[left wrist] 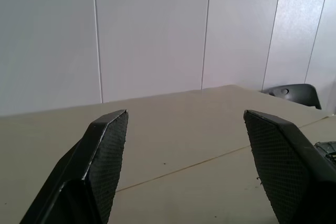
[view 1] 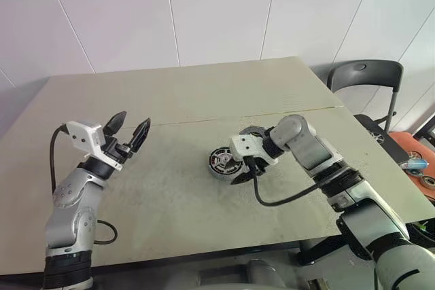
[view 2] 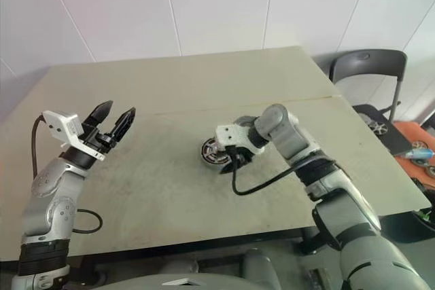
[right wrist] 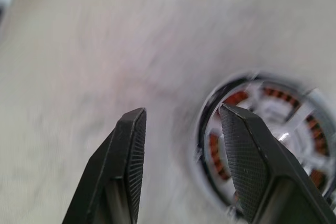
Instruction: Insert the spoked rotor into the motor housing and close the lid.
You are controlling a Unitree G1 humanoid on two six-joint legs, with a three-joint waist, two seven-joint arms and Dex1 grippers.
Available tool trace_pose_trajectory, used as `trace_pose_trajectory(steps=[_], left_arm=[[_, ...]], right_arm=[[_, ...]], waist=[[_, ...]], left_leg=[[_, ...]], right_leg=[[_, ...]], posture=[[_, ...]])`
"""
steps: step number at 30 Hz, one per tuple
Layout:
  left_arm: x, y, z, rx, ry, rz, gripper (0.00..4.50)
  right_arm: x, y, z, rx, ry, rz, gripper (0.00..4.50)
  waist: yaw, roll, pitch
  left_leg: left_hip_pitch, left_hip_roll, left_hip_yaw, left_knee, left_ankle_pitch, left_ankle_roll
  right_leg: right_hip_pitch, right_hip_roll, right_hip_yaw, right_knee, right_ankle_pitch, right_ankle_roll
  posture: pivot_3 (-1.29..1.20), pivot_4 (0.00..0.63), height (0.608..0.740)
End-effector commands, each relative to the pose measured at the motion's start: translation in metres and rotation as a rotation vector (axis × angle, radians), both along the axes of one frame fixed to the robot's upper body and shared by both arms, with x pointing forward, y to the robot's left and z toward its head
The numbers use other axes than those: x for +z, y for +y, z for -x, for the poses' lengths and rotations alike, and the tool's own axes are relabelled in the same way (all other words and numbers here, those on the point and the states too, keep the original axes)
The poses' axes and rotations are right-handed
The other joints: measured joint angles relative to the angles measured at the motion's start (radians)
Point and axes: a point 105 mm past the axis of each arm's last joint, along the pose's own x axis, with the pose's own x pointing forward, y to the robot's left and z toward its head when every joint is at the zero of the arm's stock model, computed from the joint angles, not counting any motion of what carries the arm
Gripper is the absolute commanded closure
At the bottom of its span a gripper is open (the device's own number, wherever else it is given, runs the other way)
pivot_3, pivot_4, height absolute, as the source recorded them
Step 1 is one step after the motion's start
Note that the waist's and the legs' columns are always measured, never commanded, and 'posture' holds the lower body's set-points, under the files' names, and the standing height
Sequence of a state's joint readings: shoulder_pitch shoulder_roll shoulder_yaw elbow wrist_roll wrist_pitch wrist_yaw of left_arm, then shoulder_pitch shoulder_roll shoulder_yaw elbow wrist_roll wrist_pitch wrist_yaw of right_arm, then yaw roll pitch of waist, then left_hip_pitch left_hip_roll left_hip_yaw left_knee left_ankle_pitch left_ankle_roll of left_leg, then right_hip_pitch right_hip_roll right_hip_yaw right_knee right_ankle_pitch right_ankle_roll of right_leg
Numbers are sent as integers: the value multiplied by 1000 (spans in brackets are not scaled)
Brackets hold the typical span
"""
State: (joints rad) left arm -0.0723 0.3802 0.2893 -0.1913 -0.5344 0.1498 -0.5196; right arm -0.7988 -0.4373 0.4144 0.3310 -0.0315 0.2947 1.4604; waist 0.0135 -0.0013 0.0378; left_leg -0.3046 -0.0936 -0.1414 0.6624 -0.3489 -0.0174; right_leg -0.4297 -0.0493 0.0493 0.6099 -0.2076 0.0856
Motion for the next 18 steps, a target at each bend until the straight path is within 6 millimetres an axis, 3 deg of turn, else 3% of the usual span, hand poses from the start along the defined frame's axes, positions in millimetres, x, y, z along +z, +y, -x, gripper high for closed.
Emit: trace_pose_trajectory(steps=[1, 8, 11, 13, 16, 18], left_arm=[[7, -3, -1, -12, -29, -1, 758], [5, -7, -3, -25, -25, 4, 758], [4, -10, -6, -35, -24, 9, 758], [4, -10, -7, -39, -24, 10, 758], [5, -11, -10, -48, -26, 12, 758], [5, -12, -11, -53, -27, 13, 758]], right_arm=[[47, -1, -37, -242, -25, -207, 2153], [63, -52, -92, -674, -61, -294, 2153], [54, -91, -109, -809, -227, -175, 2153], [50, -106, -112, -839, -277, -133, 2153], [56, -126, -116, -894, -312, -139, 2749], [58, -137, -118, -923, -335, -115, 3445]], waist=[[-1, 0, 0], [0, 0, 0], [1, 0, 0], [-1, 1, 1], [-6, 1, 1], [-11, 2, 1]], left_leg=[[0, 0, 0, 0, 0, 0], [-1, 0, 0, 0, 0, 0], [-1, 0, 1, 0, 0, 0], [-2, 0, 1, 0, 0, 0], [-2, 0, 2, -1, 0, 0], [-2, 1, 3, -1, 0, 0]], right_leg=[[0, 0, 0, 0, 0, 0], [0, 0, 0, -1, 0, -1], [-1, 0, 0, -1, 1, -1], [-2, 0, 0, -2, 0, -1], [-2, 0, 1, -2, 0, -1], [-2, 1, 2, -2, 1, -1]], posture=[[0, 0, 740], [0, 0, 740], [0, 0, 740], [0, 0, 740], [0, 0, 740], [0, 0, 740]])
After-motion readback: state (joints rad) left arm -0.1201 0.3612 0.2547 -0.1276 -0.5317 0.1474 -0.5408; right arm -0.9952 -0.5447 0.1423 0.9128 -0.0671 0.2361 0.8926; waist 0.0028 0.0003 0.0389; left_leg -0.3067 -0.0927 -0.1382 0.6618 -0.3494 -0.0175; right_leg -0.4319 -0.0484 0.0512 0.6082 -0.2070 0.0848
